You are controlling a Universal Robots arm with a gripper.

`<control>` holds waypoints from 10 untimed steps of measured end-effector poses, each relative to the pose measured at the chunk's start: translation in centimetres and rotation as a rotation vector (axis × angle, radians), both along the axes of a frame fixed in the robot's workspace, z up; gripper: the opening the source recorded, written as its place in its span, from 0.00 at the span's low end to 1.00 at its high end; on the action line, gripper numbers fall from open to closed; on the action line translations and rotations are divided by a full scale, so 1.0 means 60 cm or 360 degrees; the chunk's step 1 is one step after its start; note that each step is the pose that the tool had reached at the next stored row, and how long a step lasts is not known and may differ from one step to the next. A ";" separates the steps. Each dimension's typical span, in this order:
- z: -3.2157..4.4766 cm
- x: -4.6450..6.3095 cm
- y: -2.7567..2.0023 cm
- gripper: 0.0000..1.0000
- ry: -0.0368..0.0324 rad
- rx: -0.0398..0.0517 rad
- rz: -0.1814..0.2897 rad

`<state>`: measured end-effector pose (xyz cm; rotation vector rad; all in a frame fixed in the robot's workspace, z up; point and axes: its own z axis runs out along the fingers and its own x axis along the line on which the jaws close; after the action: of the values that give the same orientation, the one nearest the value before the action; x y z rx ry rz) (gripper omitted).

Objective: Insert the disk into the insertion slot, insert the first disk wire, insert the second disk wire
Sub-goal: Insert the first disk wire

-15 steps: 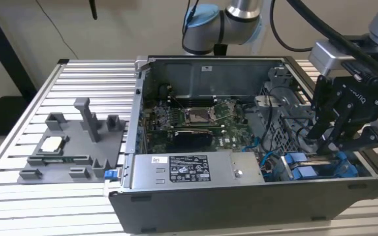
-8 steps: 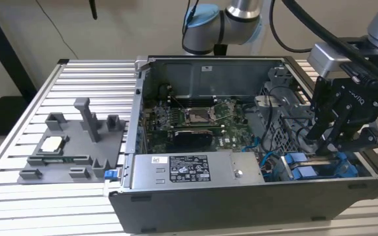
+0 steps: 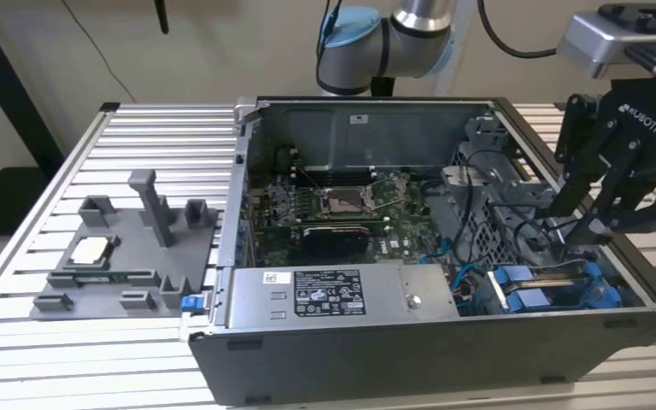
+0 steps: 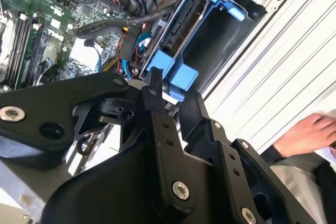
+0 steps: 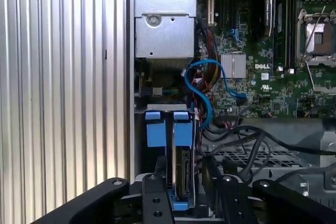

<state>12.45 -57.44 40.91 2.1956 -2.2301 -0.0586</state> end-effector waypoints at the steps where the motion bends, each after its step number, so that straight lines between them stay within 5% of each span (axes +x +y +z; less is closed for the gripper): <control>1: 0.004 0.000 0.0004 0.40 0.0000 0.0000 0.0000; 4: 0.006 0.000 0.0013 0.40 -0.0002 0.0009 0.0000; 10: 0.004 0.000 0.0133 0.40 -0.0027 0.0054 0.0000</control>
<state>12.45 -56.65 41.14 2.2215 -2.2546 -0.0787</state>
